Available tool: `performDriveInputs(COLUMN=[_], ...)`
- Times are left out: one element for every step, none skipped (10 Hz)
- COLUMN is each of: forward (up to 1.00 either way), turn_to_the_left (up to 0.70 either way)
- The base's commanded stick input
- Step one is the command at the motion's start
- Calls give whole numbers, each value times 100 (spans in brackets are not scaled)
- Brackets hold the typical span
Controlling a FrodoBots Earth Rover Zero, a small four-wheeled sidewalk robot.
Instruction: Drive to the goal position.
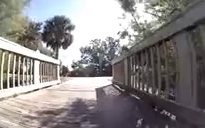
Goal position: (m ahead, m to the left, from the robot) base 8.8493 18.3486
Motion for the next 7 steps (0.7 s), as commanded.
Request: performDriveInputs(forward=[85, 85, 85, 85, 85, 85, 85], turn_to_the_left=[0, 0, 0, 0, 0, 0, 0])
